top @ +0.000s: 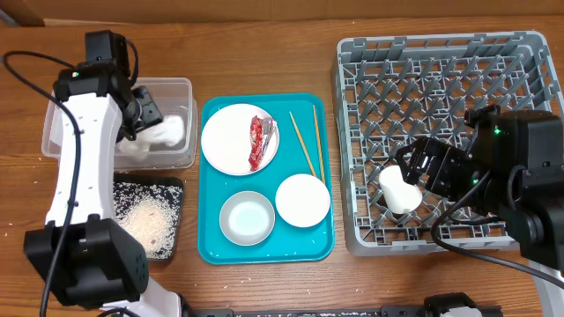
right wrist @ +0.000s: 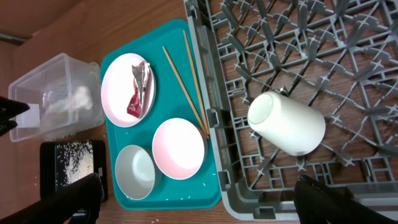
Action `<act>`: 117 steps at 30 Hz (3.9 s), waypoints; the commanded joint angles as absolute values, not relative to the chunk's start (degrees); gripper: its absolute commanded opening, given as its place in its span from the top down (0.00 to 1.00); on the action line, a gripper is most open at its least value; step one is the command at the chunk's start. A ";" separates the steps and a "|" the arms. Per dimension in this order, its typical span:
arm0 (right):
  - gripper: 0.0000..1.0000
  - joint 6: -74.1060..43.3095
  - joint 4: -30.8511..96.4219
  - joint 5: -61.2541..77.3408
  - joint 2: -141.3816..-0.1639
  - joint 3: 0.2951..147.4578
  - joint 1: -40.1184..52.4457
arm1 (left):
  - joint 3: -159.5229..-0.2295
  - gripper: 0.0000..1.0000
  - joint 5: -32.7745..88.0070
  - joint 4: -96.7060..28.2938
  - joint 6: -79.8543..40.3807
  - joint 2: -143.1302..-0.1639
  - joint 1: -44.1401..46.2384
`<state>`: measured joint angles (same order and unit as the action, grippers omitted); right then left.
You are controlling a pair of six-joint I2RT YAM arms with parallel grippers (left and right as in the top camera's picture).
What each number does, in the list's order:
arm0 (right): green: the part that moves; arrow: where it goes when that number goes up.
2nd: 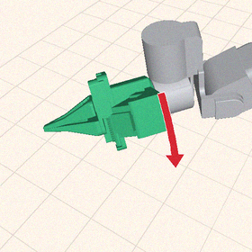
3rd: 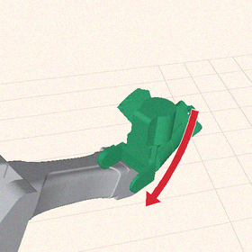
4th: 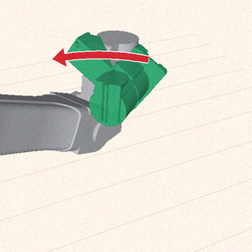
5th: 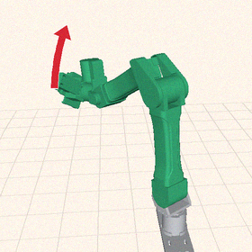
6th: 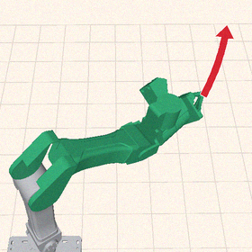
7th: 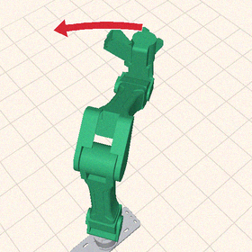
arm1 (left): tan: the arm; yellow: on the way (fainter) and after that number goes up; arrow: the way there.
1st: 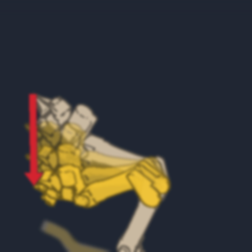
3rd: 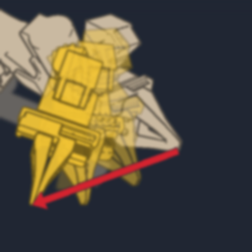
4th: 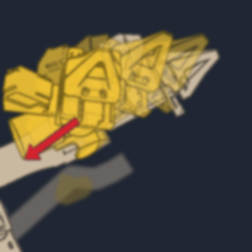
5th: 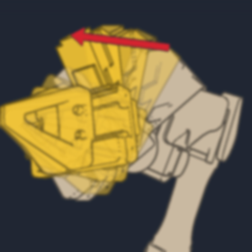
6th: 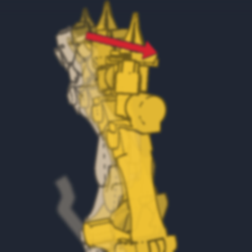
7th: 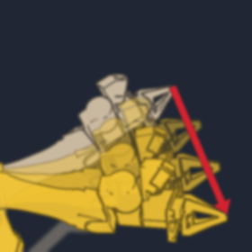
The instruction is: Sort waste into correct bins and load items into the dishwasher
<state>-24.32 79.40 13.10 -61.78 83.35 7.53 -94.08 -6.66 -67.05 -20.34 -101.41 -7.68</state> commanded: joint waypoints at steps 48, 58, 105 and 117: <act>0.00 -24.03 80.47 12.97 -61.65 84.73 7.33 | -93.32 0.96 -12.60 -64.36 -19.33 -98.06 2.66; 0.00 -24.01 80.31 12.91 -61.65 84.73 7.33 | -94.02 0.47 -2.92 -64.73 -12.80 -102.28 -6.46; 0.00 -24.03 79.88 10.98 -61.87 84.71 7.33 | -53.67 0.00 -6.02 -37.28 1.83 -29.41 9.50; 0.00 -24.03 79.88 10.96 -61.87 84.71 7.33 | -12.64 0.00 -5.65 -14.20 5.93 -0.75 8.58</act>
